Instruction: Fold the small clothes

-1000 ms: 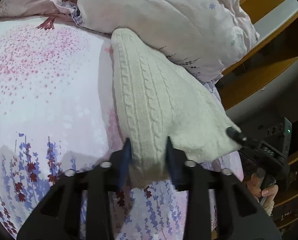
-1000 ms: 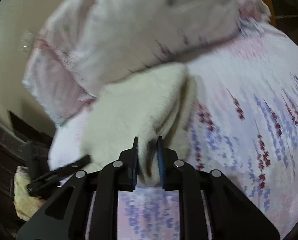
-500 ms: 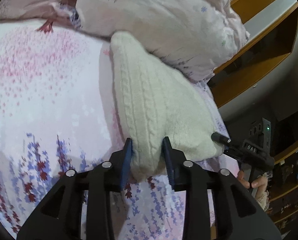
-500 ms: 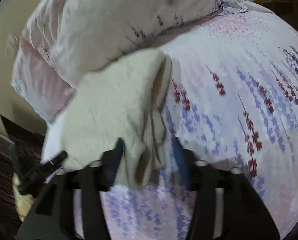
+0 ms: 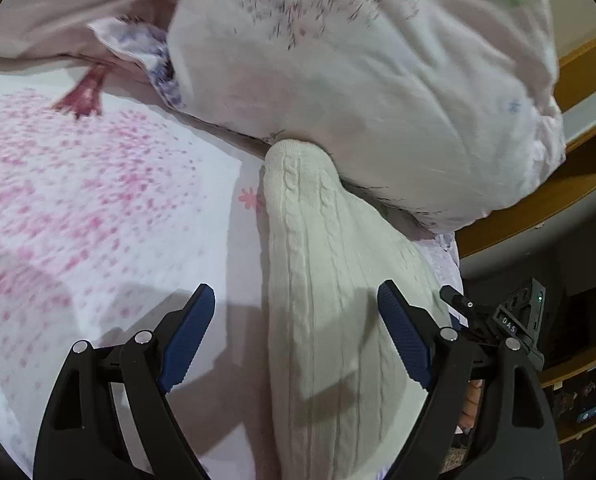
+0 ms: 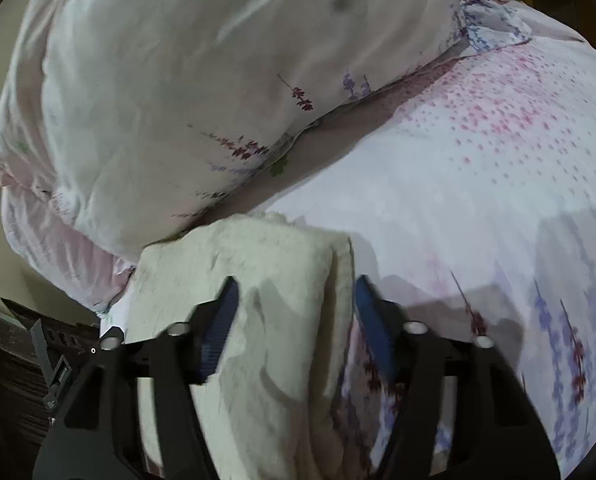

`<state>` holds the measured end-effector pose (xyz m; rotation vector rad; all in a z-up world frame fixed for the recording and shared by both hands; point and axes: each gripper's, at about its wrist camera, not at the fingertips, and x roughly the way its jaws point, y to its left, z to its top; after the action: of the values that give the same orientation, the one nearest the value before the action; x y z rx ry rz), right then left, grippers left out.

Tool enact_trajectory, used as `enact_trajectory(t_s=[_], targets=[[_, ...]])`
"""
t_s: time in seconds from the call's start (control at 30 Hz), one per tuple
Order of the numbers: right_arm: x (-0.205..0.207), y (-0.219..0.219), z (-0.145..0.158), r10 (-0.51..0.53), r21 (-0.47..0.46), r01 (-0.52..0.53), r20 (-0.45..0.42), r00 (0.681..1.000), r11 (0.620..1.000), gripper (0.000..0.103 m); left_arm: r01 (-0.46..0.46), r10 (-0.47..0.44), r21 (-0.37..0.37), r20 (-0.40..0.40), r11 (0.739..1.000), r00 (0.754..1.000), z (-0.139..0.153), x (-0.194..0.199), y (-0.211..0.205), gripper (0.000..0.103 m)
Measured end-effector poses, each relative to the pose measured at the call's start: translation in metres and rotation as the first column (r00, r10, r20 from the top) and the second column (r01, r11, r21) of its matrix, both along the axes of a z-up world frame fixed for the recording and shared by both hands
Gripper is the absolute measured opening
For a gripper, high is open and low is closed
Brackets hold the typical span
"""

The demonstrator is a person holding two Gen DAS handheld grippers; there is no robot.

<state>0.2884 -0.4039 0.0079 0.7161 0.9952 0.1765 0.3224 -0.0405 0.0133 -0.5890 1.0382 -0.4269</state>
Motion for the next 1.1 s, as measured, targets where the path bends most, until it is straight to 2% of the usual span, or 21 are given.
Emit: enact_trajectory(t_s=[0.03,0.07,0.1,0.13,0.17,0.23,0.27,0.33,0.4,0.43,0.53,0.6,0.63,0.67,0.77,0.83,0.87,0.9,1.0,1.03,1.1], targets=[[0.006,0.005,0.001,0.024,-0.013,-0.024,0.004,1.0,1.0,0.025,0.001,-0.001,-0.008,-0.005,1.0,1.0,-0.002,0.005,-0.003,0.083],[0.008,0.01,0.004,0.043,-0.031,-0.042,0.02,0.999,0.999,0.016,0.001,-0.001,-0.026,-0.005,1.0,1.0,-0.005,0.01,-0.005,0.075],[0.009,0.016,0.011,0.067,-0.06,-0.063,0.06,0.996,0.996,0.012,0.008,-0.008,-0.041,-0.002,0.999,1.0,-0.006,0.013,-0.007,0.066],[0.006,0.015,0.016,0.079,-0.076,-0.072,0.092,0.993,0.994,0.012,0.023,-0.023,-0.062,0.005,0.998,1.0,-0.006,0.017,-0.009,0.047],[0.003,0.018,0.024,0.086,-0.097,-0.072,0.142,0.986,0.993,0.01,0.03,-0.03,-0.062,0.01,0.998,1.0,-0.006,0.019,-0.011,0.038],[0.003,0.017,0.032,0.071,-0.156,-0.045,0.168,0.983,0.987,0.008,0.03,-0.029,-0.026,0.04,0.999,0.999,-0.004,0.02,-0.011,0.026],[0.006,0.015,0.031,0.053,-0.192,-0.024,0.147,0.988,0.981,0.007,0.026,-0.025,-0.017,0.045,1.0,0.999,-0.005,0.02,-0.009,0.019],[0.015,0.008,0.013,0.014,-0.229,-0.003,0.048,0.999,0.973,0.007,0.011,-0.01,-0.015,0.045,1.0,0.999,-0.01,0.02,-0.001,0.017],[0.023,0.009,-0.002,0.008,-0.212,-0.009,-0.008,1.0,0.977,0.008,-0.001,0.002,-0.031,0.031,1.0,1.0,-0.015,0.023,0.004,0.017],[0.024,0.011,0.0,0.008,-0.226,-0.006,0.005,1.0,0.974,0.008,0.0,0.001,-0.031,0.03,1.0,1.0,-0.015,0.023,0.007,0.017],[0.018,0.012,0.007,0.015,-0.203,-0.015,0.002,1.0,0.979,0.019,0.011,-0.009,-0.04,0.033,0.999,0.999,-0.009,0.021,0.005,0.022],[0.002,0.002,0.014,0.004,-0.142,-0.001,0.022,1.0,0.99,0.035,0.009,-0.006,-0.074,0.037,0.997,0.999,-0.002,0.011,0.012,0.035],[-0.011,-0.003,0.018,0.007,-0.089,-0.004,0.043,0.999,0.996,0.039,0.015,-0.011,-0.091,0.043,0.996,0.999,0.001,0.005,0.017,0.053],[-0.02,-0.005,0.02,0.013,-0.06,-0.01,0.055,0.998,0.998,0.043,0.023,-0.017,-0.104,0.056,0.994,0.998,0.005,-0.006,0.021,0.064],[-0.045,-0.005,0.021,0.045,-0.019,-0.044,0.064,0.997,0.999,0.044,0.058,-0.05,-0.096,0.088,0.994,0.995,0.014,-0.034,0.025,0.066],[-0.057,0.0,0.018,0.074,-0.004,-0.073,0.063,0.995,0.997,0.043,0.077,-0.069,-0.088,0.088,0.993,0.994,0.016,-0.05,0.02,0.067],[-0.061,0.005,0.016,0.096,-0.009,-0.096,0.067,0.993,0.995,0.035,0.092,-0.085,-0.087,0.085,0.992,0.993,0.015,-0.056,0.018,0.067],[-0.063,0.011,0.014,0.125,-0.026,-0.124,0.073,0.989,0.992,0.014,0.111,-0.104,-0.08,0.084,0.991,0.991,0.014,-0.062,0.011,0.067],[-0.067,0.023,0.014,0.092,-0.145,-0.081,0.07,0.993,0.986,0.007,0.113,-0.117,0.042,0.1,0.993,0.988,0.012,-0.073,-0.003,0.065],[-0.065,0.024,0.013,0.07,-0.156,-0.058,0.069,0.995,0.986,0.007,0.112,-0.12,0.073,0.104,0.991,0.987,0.011,-0.073,0.0,0.065],[-0.069,0.008,0.01,0.043,-0.145,-0.035,0.05,0.998,0.989,0.007,0.108,-0.114,0.071,0.091,0.992,0.989,0.005,-0.076,-0.001,0.066]])
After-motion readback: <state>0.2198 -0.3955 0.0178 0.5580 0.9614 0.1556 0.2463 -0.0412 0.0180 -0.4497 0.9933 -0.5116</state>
